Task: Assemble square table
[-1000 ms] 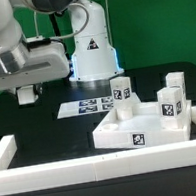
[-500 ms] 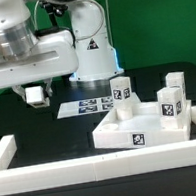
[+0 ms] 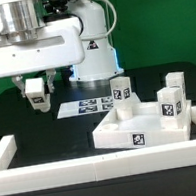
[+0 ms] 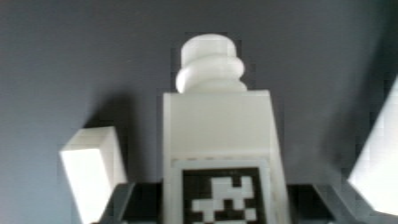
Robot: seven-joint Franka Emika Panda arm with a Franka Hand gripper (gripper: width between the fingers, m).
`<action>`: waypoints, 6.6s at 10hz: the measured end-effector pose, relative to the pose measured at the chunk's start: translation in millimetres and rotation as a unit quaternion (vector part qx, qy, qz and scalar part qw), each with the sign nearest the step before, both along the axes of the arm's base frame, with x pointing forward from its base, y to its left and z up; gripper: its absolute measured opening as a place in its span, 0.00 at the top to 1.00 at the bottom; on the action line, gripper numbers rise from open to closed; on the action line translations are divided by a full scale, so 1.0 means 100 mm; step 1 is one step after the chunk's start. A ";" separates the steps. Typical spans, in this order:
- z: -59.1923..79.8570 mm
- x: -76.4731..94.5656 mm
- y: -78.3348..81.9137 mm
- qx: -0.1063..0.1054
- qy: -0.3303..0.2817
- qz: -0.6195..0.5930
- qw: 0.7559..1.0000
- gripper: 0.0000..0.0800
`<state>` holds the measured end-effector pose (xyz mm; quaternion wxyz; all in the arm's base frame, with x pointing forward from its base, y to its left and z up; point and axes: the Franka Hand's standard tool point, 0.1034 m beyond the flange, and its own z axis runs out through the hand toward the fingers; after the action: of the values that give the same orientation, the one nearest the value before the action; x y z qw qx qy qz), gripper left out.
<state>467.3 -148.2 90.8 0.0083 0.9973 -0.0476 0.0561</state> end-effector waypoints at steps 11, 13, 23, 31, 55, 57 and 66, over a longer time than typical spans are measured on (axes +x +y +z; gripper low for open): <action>0.25 0.57 0.55 0.016 -0.086 -0.084 0.993 0.64; 0.25 0.57 0.55 0.016 -0.086 -0.084 0.993 0.64; 0.30 0.92 1.09 0.040 -0.112 -0.126 0.985 0.64; 0.15 0.73 1.22 -0.017 -0.214 -0.117 0.970 0.64; -0.26 0.65 1.35 -0.026 -0.186 -0.108 0.976 0.45; -0.26 0.65 1.35 -0.026 -0.186 -0.108 0.976 0.24; 0.07 0.68 1.12 0.002 -0.164 -0.124 0.979 0.19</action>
Offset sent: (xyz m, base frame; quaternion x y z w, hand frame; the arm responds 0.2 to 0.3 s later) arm 0.0138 0.0477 -0.0042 0.0596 0.0214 0.0820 0.9946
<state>535.7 -36.1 97.9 0.0056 0.9609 -0.1714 0.2172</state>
